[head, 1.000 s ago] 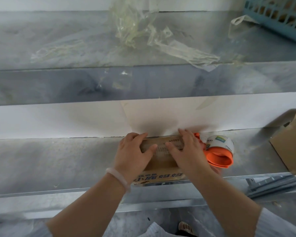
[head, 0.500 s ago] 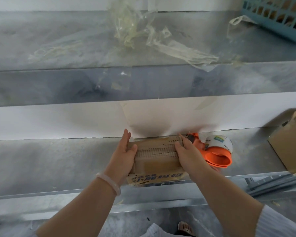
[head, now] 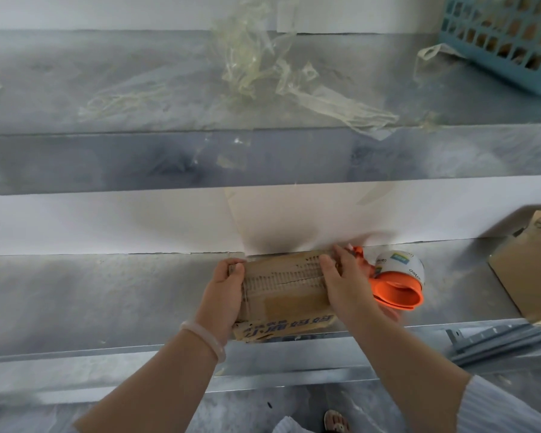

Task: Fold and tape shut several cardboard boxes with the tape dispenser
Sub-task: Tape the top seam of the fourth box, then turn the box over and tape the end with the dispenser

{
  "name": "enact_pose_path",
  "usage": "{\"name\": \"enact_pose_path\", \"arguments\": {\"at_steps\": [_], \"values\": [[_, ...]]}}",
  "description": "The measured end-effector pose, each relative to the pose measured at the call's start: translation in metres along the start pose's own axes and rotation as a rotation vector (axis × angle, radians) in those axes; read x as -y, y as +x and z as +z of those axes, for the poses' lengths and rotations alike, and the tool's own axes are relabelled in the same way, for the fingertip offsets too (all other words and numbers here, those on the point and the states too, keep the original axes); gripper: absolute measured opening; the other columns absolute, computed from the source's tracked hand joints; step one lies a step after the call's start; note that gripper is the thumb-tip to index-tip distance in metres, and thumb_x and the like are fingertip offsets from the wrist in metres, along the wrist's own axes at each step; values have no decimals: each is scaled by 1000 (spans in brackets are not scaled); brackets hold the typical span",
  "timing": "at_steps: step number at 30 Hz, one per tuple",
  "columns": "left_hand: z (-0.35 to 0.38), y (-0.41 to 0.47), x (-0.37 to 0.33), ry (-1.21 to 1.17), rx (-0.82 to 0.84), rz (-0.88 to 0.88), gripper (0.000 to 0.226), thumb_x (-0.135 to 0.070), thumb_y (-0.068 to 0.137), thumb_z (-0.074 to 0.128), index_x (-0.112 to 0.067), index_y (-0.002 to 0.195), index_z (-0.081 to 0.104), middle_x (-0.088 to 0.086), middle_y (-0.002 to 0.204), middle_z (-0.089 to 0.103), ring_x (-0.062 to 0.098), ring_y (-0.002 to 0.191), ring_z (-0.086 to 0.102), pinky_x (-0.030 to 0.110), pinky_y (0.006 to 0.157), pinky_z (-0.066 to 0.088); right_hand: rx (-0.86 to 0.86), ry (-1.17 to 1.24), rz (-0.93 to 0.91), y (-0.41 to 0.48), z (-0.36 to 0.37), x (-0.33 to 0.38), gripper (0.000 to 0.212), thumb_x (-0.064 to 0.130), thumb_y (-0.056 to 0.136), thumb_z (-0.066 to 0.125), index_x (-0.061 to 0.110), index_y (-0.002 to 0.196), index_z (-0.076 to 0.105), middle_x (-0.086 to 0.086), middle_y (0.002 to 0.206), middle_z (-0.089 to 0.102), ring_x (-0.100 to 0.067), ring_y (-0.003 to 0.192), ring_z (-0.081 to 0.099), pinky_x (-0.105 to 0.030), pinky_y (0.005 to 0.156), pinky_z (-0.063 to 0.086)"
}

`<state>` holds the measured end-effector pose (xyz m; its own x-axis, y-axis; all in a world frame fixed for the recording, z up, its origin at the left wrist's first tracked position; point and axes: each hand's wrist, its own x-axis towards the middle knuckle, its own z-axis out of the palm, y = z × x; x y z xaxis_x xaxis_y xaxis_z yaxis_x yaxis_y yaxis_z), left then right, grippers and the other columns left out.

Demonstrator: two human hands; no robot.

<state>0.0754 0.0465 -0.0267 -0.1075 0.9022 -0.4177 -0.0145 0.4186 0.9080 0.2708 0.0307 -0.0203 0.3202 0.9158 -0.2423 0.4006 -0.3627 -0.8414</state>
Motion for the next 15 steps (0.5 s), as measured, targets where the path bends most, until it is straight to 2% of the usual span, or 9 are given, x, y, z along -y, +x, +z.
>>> {"name": "enact_pose_path", "arguments": {"at_steps": [3, 5, 7, 9, 10, 12, 13, 15], "values": [[-4, -12, 9, -80, -175, 15, 19, -32, 103, 38, -23, 109, 55, 7, 104, 61, 24, 91, 62, 41, 71, 55, -152, -165, -246, -19, 1, -3, 45, 50, 94, 48, 33, 136, 49, 11, 142, 40, -12, 135, 32, -37, 113, 33], [-4, -23, 12, -102, -223, 38, 17, -31, 103, 39, -22, 111, 51, 4, 103, 58, 19, 89, 60, 36, 68, 52, -69, -300, -370, -32, 6, -5, 47, 52, 91, 51, 36, 135, 50, 15, 141, 36, -7, 134, 25, -37, 115, 31], [-5, -32, 20, -58, -155, 100, 19, -31, 101, 46, -23, 117, 51, 3, 106, 59, 16, 92, 60, 32, 71, 50, 79, -408, -398, -39, 14, -9, 56, 54, 91, 53, 40, 143, 40, 16, 154, 17, -8, 142, 10, -33, 119, 18], [-13, -38, 33, 152, -50, 214, 43, -42, 93, 57, -30, 132, 46, 0, 115, 55, 11, 98, 59, 27, 78, 50, 159, -403, -370, -38, 16, -13, 63, 51, 94, 52, 40, 150, 26, 21, 159, -6, -4, 146, 0, -30, 118, 14], [-20, -40, 38, 330, 9, 293, 59, -52, 85, 62, -38, 138, 40, -5, 120, 49, 7, 102, 55, 24, 82, 49, 185, -380, -363, -36, 14, -13, 64, 49, 95, 51, 39, 152, 22, 23, 159, -11, -1, 146, 1, -29, 118, 15], [-31, -44, 44, 682, 133, 446, 88, -76, 67, 63, -49, 143, 27, -16, 128, 32, 3, 112, 46, 21, 91, 46, 222, -362, -367, -31, 5, -13, 65, 48, 96, 50, 39, 153, 18, 26, 158, -11, 6, 141, 3, -30, 119, 17], [-33, -45, 44, 787, 180, 505, 93, -82, 62, 59, -51, 143, 26, -19, 130, 29, 3, 115, 42, 21, 95, 46, 233, -373, -364, -28, -2, -13, 66, 48, 96, 50, 41, 152, 17, 27, 158, -7, 6, 140, 4, -31, 120, 18], [-30, -45, 44, 851, 195, 588, 86, -74, 66, 64, -52, 142, 29, -20, 129, 32, 3, 114, 44, 20, 97, 47, 180, -411, -362, -19, -20, -16, 67, 49, 94, 54, 43, 151, 20, 24, 159, 2, 0, 144, 11, -36, 120, 22]]}}
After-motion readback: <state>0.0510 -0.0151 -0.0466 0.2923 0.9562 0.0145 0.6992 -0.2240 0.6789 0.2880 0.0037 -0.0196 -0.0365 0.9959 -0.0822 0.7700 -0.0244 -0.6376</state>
